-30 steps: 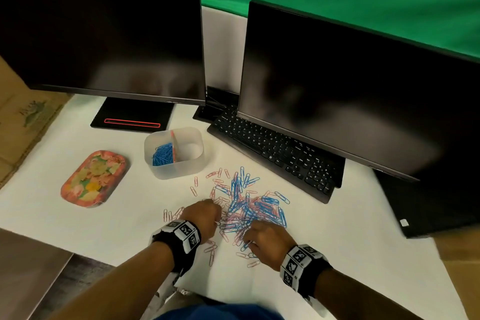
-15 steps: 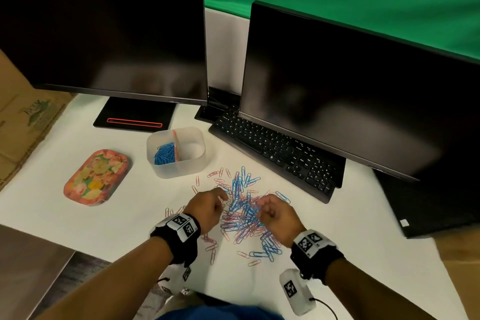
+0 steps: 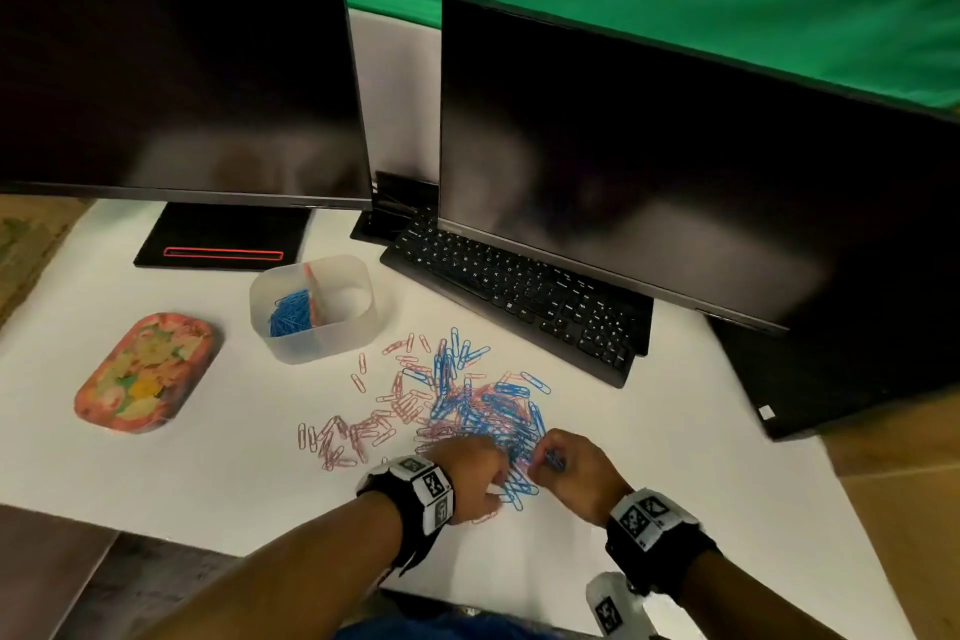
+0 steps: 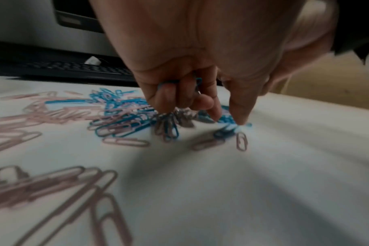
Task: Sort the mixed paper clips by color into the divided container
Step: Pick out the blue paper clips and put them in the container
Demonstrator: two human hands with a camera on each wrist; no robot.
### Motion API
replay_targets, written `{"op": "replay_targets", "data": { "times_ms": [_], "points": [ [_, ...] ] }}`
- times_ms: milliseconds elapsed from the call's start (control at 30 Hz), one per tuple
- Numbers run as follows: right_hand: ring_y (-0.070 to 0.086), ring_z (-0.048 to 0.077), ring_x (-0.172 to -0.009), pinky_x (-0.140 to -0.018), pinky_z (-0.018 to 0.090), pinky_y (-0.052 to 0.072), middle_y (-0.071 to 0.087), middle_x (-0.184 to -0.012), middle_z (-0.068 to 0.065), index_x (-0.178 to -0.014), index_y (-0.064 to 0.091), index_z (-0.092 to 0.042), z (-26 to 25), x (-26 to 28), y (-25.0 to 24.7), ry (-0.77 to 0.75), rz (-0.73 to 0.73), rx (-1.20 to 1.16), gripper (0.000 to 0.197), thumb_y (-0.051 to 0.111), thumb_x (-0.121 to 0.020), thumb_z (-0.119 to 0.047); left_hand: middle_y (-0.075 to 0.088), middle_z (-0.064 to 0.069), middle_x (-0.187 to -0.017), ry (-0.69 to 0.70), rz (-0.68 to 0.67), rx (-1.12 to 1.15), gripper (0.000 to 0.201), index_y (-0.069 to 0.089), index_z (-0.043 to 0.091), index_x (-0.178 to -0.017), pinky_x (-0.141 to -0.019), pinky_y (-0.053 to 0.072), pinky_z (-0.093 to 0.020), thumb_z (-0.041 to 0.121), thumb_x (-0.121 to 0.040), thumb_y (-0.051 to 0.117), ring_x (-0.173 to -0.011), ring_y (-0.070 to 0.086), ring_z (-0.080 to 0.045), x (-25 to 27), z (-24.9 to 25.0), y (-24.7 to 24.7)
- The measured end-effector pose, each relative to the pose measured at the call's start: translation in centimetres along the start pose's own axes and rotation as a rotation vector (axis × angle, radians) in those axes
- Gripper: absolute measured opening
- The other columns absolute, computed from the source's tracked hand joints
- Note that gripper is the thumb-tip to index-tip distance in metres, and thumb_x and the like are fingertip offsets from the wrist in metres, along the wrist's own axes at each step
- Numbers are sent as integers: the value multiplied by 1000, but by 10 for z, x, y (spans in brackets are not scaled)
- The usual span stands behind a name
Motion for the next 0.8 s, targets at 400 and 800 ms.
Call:
{"op": "replay_targets", "data": {
  "times_ms": [400, 800],
  "points": [
    [59, 22, -105, -83, 29, 46, 60, -116, -1, -111, 58, -19, -12, 15, 41, -106, 53, 544, 28, 52, -90, -36, 64, -6, -103, -86, -46, -100, 11, 64, 15, -89, -78, 47, -31, 19, -84, 56, -95, 61, -29, 3, -25, -2],
    [57, 21, -109, -86, 29, 47, 53, -124, -1, -118, 54, -20, -16, 13, 47, -169, 75, 567, 32, 52, -90, -35, 64, 1, -87, -147, 119, 139, 19, 63, 20, -99, -74, 49, -27, 14, -86, 51, -89, 62, -24, 20, -57, -30]
  ]
}}
Point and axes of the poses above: each hand's wrist, its own x-axis away from the middle knuckle, its own y-axis out of the palm, z = x × y, the point moved 9 cm from there along -x, towards the middle knuckle
